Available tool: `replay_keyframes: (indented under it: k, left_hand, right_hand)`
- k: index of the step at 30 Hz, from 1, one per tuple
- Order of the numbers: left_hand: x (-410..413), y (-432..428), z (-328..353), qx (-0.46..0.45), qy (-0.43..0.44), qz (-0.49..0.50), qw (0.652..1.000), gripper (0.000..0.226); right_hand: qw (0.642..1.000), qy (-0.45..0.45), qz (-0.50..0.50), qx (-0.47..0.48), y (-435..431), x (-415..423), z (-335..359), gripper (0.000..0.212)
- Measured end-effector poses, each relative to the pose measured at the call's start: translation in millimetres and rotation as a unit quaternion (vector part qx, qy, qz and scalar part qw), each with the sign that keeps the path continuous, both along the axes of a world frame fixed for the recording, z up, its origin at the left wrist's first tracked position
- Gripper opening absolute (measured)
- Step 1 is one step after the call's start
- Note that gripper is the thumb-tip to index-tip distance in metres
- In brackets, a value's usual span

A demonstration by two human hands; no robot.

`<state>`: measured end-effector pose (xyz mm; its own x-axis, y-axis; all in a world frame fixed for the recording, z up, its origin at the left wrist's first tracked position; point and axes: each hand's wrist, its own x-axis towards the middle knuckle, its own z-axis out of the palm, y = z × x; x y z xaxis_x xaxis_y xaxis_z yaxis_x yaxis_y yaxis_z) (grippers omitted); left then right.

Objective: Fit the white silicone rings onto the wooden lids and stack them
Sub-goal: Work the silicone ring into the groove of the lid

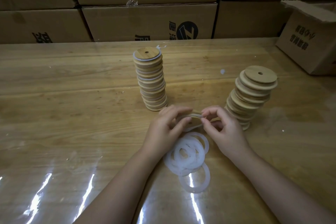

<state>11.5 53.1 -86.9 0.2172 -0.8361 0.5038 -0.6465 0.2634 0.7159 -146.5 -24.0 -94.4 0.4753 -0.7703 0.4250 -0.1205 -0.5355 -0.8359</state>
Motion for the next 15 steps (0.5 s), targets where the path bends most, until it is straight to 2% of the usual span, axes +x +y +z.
replay_keyframes:
  k: [8, 15]
  left_hand:
    - [0.6, 0.9, 3.4, 0.018, 0.198, -0.011, 0.98, 0.027]
    - [2.7, 0.1, 5.1, 0.034, 0.239, -0.02, 0.97, 0.026]
  right_hand:
    - [0.999, 0.011, 0.0, 0.046, -0.5, 0.1, 0.3, 0.019]
    - [0.999, 0.01, -0.004, 0.043, 0.9, 0.0, 2.5, 0.016]
